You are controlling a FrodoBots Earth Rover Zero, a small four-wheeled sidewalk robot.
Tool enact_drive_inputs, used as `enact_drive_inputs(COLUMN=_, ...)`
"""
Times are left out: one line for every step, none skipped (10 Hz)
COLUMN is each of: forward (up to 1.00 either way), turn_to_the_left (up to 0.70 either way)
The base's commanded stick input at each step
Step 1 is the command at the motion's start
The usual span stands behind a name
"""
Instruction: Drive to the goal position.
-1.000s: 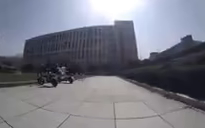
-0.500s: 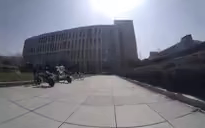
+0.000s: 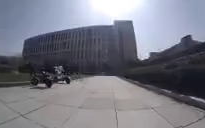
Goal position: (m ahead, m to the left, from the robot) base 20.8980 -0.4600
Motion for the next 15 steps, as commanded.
enact_drive_inputs(forward=0.45, turn_to_the_left=0.00)
enact_drive_inputs(forward=0.45, turn_to_the_left=0.00)
enact_drive_inputs(forward=0.45, turn_to_the_left=0.00)
enact_drive_inputs(forward=0.45, turn_to_the_left=0.00)
enact_drive_inputs(forward=0.45, turn_to_the_left=0.00)
enact_drive_inputs(forward=0.45, turn_to_the_left=0.00)
enact_drive_inputs(forward=0.45, turn_to_the_left=0.00)
enact_drive_inputs(forward=0.45, turn_to_the_left=0.00)
enact_drive_inputs(forward=0.45, turn_to_the_left=0.00)
enact_drive_inputs(forward=0.45, turn_to_the_left=0.00)
enact_drive_inputs(forward=0.45, turn_to_the_left=0.27)
enact_drive_inputs(forward=0.45, turn_to_the_left=0.27)
enact_drive_inputs(forward=0.45, turn_to_the_left=0.00)
enact_drive_inputs(forward=0.45, turn_to_the_left=0.00)
enact_drive_inputs(forward=0.45, turn_to_the_left=0.00)
